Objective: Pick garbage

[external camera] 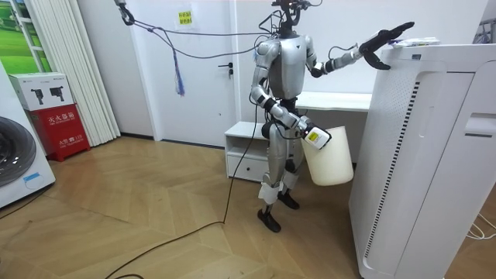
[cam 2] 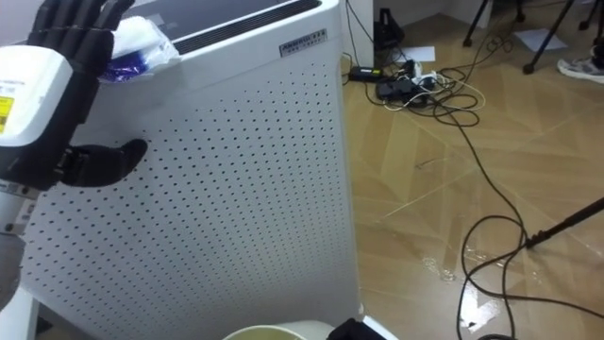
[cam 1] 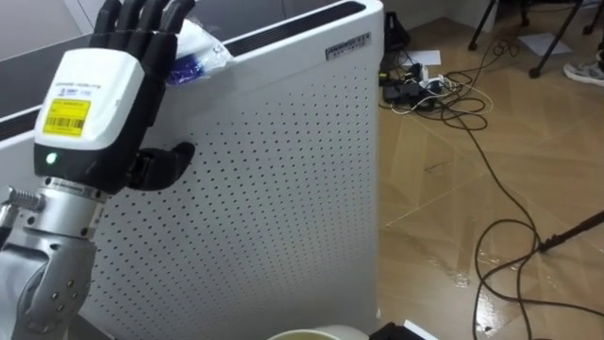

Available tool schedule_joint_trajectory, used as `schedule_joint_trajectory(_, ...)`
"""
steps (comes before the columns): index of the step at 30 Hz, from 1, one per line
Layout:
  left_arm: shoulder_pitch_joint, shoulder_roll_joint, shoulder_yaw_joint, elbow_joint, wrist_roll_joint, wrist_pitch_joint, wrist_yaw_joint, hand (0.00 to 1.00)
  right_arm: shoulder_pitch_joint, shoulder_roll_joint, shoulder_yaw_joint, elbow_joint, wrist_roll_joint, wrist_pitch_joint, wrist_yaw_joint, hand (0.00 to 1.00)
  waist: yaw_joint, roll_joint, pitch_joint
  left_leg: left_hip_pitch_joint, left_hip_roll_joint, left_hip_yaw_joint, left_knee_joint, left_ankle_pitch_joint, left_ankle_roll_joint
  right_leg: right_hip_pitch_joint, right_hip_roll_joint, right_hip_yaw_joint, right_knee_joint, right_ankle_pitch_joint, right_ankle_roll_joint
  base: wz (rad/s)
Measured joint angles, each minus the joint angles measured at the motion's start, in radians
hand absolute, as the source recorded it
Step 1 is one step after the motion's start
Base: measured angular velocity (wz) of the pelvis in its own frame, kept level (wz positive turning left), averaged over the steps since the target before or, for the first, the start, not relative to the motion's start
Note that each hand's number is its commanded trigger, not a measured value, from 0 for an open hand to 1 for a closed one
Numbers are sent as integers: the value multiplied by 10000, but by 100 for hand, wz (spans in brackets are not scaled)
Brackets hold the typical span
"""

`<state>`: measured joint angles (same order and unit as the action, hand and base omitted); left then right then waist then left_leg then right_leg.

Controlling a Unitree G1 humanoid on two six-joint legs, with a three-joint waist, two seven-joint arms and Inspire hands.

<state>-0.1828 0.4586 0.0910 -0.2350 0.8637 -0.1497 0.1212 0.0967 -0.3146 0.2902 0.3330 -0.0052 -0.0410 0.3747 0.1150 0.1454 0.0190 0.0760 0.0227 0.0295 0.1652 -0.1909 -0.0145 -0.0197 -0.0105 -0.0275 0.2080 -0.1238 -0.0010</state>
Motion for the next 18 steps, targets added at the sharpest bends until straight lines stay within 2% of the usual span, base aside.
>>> schedule_joint_trajectory(3,0,33,57,66,-33,13,-90,0,1,-38,5,-1,0,10,29,100,15,26,-19,45,-1,6,0,0,1,21,-2,3,36,-4,1,0)
schedule_joint_trajectory(5,0,244,57,79,-47,55,-242,0,-3,-64,5,-1,-1,10,34,100,30,36,-28,68,-4,8,0,1,1,18,-4,12,80,-15,0,0)
schedule_joint_trajectory(7,-4,600,58,111,-100,69,-536,0,-2,-110,3,-1,-4,79,60,100,15,73,-54,83,-6,-8,7,1,2,37,-6,2,92,-15,-1,0)
schedule_joint_trajectory(9,-56,701,58,195,-115,76,-784,0,2,-146,5,-1,-44,133,64,100,17,99,-72,83,-7,-27,13,8,13,40,-11,-15,113,-15,0,3)
schedule_joint_trajectory(14,-268,719,58,408,-421,293,-1407,0,1,-233,6,-1,-93,235,175,100,28,166,-66,72,-21,-43,10,35,58,5,-17,-7,151,-28,16,2)
schedule_joint_trajectory(18,-276,836,65,694,-1021,632,-2029,0,0,-272,5,-14,-90,556,234,100,29,187,-67,63,-41,-19,11,41,69,-137,-42,5,347,-142,4,0)
